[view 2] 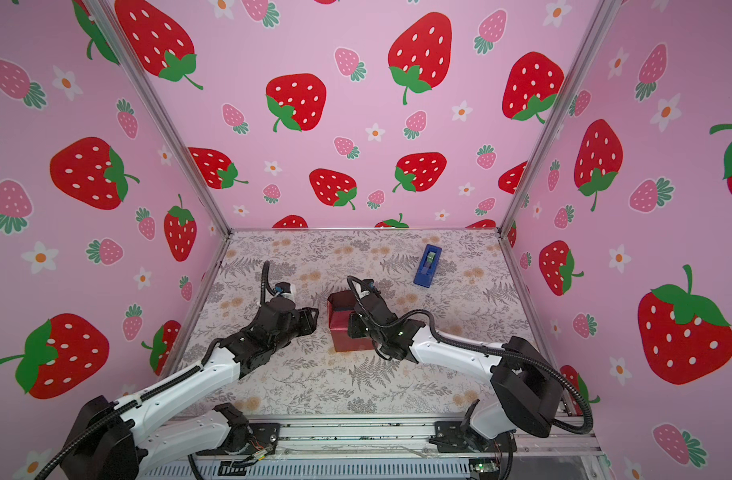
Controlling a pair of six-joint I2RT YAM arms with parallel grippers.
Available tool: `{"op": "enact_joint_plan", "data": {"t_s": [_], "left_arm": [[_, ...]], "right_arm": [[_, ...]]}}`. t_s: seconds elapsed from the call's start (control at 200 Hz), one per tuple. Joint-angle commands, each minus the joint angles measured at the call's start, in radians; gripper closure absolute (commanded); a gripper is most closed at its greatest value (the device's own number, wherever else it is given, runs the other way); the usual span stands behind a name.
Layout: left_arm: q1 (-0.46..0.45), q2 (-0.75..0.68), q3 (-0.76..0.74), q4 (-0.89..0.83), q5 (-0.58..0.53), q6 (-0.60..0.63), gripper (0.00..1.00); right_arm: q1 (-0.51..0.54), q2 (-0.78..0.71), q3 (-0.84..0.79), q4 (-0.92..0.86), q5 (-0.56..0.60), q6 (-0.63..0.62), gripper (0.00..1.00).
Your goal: Wrap the gift box in paper
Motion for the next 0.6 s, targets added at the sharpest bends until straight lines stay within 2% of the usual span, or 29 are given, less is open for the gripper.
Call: {"op": "enact_joint_plan", "data": {"t_s": [0.0, 0.22, 0.595], "left_arm": [[0.003, 0.040, -0.037, 0.160, 0.106, -0.024, 0.51], [-0.006, 0.094, -0.059, 0.281, 0.156, -0.018, 0.52], [-0.031, 0.056, -0.054, 0.270, 0.085, -0.009, 0.53]], "right_arm": [[-0.006, 0.033, -0.029, -0.129, -0.014, 0.015, 0.94], [-0.007, 0.032, -0.030, -0.126, -0.019, 0.018, 0.94], [-0.005, 0.032, -0.023, -0.134, -0.029, 0.019, 0.93]]}}
